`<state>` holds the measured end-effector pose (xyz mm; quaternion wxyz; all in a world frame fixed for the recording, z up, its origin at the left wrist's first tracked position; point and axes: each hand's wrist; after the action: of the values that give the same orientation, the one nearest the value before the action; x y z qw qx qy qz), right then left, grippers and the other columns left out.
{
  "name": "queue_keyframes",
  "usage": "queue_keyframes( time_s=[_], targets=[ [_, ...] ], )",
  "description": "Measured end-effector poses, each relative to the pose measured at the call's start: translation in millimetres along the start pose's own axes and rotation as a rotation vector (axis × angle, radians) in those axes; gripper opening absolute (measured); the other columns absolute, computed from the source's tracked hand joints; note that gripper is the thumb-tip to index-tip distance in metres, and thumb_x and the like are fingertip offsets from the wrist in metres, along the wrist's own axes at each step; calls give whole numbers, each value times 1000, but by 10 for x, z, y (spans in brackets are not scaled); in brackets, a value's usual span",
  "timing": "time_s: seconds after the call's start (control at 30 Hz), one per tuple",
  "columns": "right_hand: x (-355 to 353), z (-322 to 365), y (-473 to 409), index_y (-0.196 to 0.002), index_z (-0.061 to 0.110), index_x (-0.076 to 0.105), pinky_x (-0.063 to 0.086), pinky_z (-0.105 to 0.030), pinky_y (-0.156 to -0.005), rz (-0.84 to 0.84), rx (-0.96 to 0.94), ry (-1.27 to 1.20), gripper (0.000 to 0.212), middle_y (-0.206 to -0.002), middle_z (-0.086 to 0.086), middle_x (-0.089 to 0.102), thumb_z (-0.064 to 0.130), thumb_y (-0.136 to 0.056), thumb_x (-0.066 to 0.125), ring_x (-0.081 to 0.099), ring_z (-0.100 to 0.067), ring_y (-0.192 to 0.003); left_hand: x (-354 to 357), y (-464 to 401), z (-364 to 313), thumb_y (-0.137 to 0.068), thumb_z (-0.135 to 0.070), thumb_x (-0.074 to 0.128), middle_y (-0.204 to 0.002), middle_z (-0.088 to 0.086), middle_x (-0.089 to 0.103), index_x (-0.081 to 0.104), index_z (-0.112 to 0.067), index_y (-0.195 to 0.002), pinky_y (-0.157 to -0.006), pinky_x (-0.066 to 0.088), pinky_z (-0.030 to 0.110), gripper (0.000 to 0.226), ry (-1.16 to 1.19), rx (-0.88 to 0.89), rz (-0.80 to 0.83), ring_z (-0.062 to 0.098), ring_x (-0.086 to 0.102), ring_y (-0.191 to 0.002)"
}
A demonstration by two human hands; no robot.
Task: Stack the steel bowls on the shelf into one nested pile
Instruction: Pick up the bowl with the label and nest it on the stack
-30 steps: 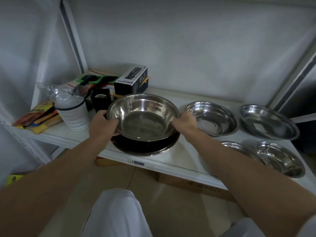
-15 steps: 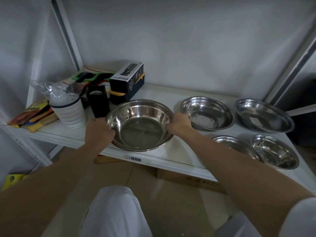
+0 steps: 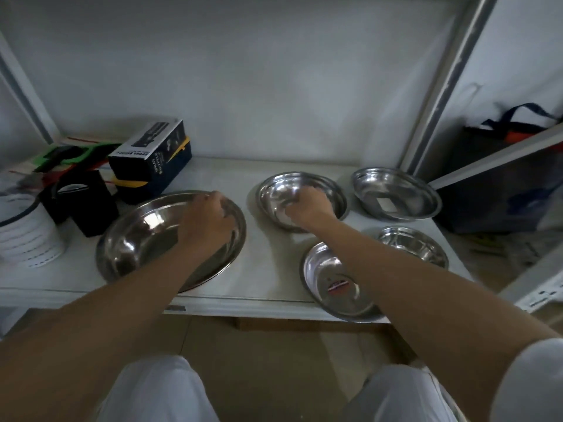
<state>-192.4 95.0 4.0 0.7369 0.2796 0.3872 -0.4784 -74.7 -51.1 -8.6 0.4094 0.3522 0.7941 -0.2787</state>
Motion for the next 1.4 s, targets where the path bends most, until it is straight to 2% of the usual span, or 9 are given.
queue_keyframes(
  time_s=[0.17,0.33,0.47,0.77,0.97,1.1,1.2,1.3,1.4],
  targets=[
    [-372,-558,-241,-119,8,62,47,-38,-99,-101,58,50,40,-122,-17,65,21,-82,56,58,-35,-118,487,-160,-621,-82,-23,57,-116,16,63,67,-15,-112,-91,50,46,32,32,184,35,37,58,-108],
    [-646,-1133,-456,-125,18,59,40,-41,-101,-137,144,161,36,-135,-12,54,20,-91,48,42,-36,-129,945,-317,-1059,-82,-23,60,-109,6,72,72,-15,-108,-89,45,29,30,122,309,95,26,65,-106],
    [-744,-1429,-550,-134,23,52,34,-44,-106,-103,162,252,43,-140,-7,50,14,-91,48,33,-32,-136,1128,-366,-1194,-86,-21,59,-110,6,71,69,-13,-111,-88,51,36,29,165,318,133,24,64,-104],
    [-611,-1601,-586,-117,10,64,49,-38,-87,-150,49,517,33,-117,-11,66,1,-89,49,61,-32,-112,1175,-456,-1059,-89,-17,57,-96,-4,59,68,-14,-108,-81,43,28,22,245,205,241,17,58,-94],
    [-754,-1388,-516,-106,3,63,49,-40,-74,-410,-255,551,32,-104,-11,63,-10,-81,49,58,-32,-103,1038,-500,-1069,-94,-22,51,-103,7,68,68,-14,-112,-80,40,26,26,372,111,175,18,57,-90],
    [-752,-976,-447,-113,5,65,54,-41,-75,-419,-514,509,33,-100,-12,66,-4,-84,54,60,-33,-99,748,-606,-1158,-80,-51,44,-101,8,70,61,-23,-87,-92,54,47,34,753,-149,88,34,68,-100],
    [-603,-724,-357,-111,5,68,57,-43,-68,-371,-692,545,40,-89,-13,70,-4,-72,68,65,-34,-87,502,-719,-1059,-70,-54,46,-92,12,68,57,-21,-72,-81,59,54,35,880,-292,14,38,71,-92],
    [-442,-555,-320,-86,6,74,56,-35,-51,-391,-844,555,42,-68,-8,68,-9,-46,78,66,-31,-64,297,-730,-878,-73,-30,62,-103,15,69,63,-21,-85,-62,63,45,15,885,-360,-21,36,73,-78],
    [-382,-439,-294,-75,9,75,53,-34,-56,-389,-907,584,30,-70,-6,69,-4,-48,78,65,-29,-66,127,-692,-760,-76,-3,65,-105,14,69,64,-8,-106,-42,56,24,30,842,-414,-43,26,73,-64]
  ],
)
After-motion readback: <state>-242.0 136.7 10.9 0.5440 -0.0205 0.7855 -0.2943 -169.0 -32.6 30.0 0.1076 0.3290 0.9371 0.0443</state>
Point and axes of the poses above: each hand's wrist, its own y-axis away from the middle knuckle, its own x-axis out of the palm, z = x × y
